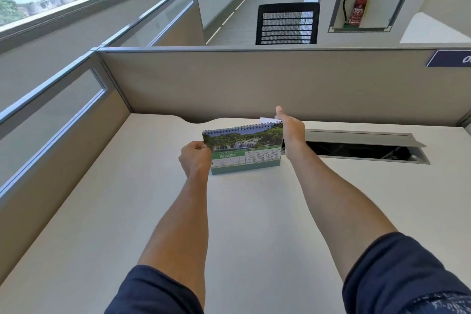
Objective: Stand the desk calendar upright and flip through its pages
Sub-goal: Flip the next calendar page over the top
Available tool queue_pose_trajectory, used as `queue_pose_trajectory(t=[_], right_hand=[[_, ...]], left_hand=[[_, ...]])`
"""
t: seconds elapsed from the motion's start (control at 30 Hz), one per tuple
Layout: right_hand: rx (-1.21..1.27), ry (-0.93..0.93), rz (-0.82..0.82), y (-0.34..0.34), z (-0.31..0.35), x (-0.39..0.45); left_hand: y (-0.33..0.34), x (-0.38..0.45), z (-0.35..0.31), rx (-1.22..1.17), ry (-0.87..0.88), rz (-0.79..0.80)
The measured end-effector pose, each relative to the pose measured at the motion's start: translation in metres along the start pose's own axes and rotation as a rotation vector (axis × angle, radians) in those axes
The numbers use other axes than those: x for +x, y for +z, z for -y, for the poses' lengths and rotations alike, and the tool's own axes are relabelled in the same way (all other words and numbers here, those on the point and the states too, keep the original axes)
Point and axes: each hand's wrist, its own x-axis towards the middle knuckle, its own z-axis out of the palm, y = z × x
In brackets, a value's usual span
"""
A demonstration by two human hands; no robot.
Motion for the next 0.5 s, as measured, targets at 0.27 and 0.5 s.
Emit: queue_pose_trajectory(t=[0.27, 0.5], right_hand=[[0.237, -0.003, 0.098, -0.005, 0.009, -0.006], [0.310, -0.019, 0.110, -0.012, 0.010, 0.000]], left_hand=[[0.004, 0.007, -0.002, -0.300, -0.217, 0.039], [-0.004, 0.009, -0.001, -0.577, -0.327, 0.207]])
